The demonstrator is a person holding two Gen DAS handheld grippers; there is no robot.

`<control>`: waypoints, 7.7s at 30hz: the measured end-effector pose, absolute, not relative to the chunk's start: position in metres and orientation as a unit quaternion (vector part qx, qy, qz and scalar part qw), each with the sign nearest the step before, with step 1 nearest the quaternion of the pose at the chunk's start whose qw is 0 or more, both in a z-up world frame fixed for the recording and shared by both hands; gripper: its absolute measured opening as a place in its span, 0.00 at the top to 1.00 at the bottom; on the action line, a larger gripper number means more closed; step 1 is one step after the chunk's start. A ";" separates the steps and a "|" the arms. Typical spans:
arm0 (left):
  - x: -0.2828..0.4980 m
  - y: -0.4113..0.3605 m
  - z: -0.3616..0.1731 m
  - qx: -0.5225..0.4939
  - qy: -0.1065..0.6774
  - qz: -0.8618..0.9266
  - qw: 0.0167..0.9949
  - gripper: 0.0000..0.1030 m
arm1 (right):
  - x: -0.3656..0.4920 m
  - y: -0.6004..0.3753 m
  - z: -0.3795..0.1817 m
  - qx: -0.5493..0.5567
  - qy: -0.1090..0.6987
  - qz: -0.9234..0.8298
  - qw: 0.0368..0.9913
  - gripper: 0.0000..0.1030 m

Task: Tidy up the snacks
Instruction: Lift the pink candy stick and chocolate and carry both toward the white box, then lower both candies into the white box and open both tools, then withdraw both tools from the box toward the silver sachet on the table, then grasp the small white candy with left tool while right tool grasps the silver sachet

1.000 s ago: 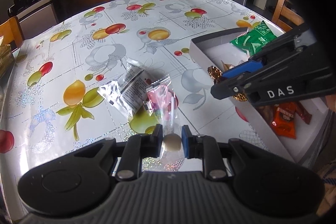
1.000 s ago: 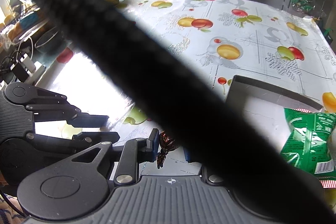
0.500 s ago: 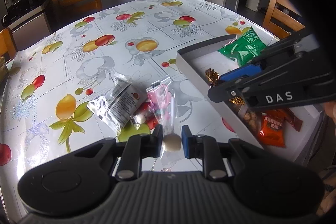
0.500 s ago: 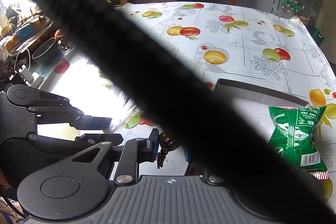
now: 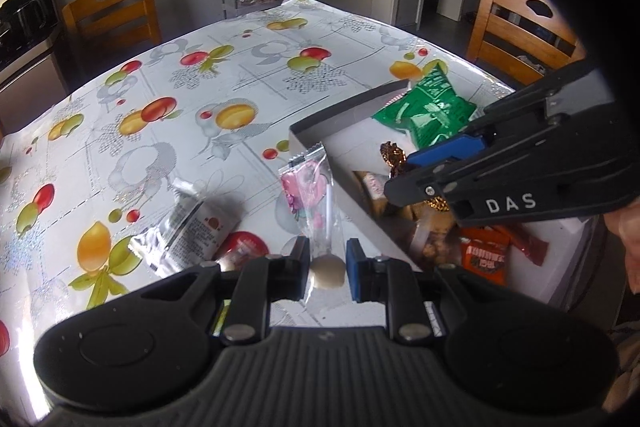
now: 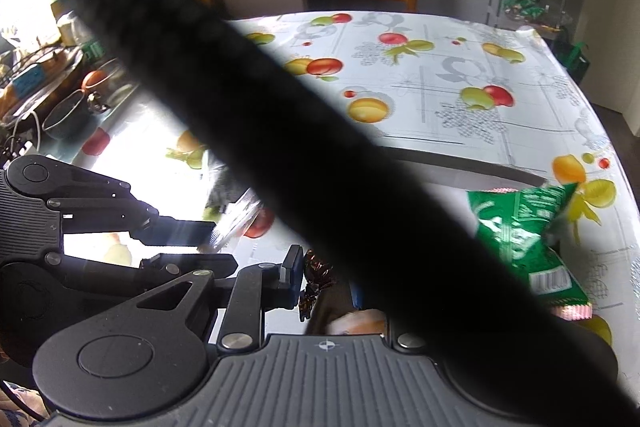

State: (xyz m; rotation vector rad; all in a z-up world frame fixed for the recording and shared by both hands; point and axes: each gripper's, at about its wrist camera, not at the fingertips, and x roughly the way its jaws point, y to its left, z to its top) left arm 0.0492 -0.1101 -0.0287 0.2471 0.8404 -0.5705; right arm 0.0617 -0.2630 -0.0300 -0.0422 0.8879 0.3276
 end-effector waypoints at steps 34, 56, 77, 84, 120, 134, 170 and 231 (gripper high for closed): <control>0.050 -0.191 -0.025 0.158 0.382 -0.372 0.831 0.84 | 0.034 -0.331 -0.029 0.008 0.434 0.074 0.898 0.76; 0.048 -0.217 -0.043 0.171 0.406 -0.395 0.806 0.84 | 0.023 -0.352 -0.043 0.022 0.454 0.049 0.889 0.76; 0.057 -0.212 -0.048 0.161 0.417 -0.376 0.812 0.83 | 0.025 -0.355 -0.052 0.022 0.463 0.041 0.885 0.76; 0.059 -0.209 -0.048 0.152 0.421 -0.368 0.815 0.83 | 0.025 -0.354 -0.052 0.022 0.464 0.040 0.884 0.76; 0.066 -0.212 -0.053 0.139 0.436 -0.357 0.814 0.83 | 0.023 -0.358 -0.056 0.025 0.472 0.032 0.880 0.75; 0.063 -0.214 -0.049 0.138 0.426 -0.370 0.814 0.65 | 0.025 -0.357 -0.055 0.025 0.473 0.029 0.880 0.67; 0.069 -0.180 -0.035 0.105 0.412 -0.315 0.848 0.47 | 0.027 -0.345 -0.033 0.016 0.440 0.029 0.897 0.39; 0.127 -0.057 -0.103 -0.068 0.450 -0.017 0.890 0.25 | 0.124 -0.223 -0.011 -0.083 0.410 0.227 0.879 0.20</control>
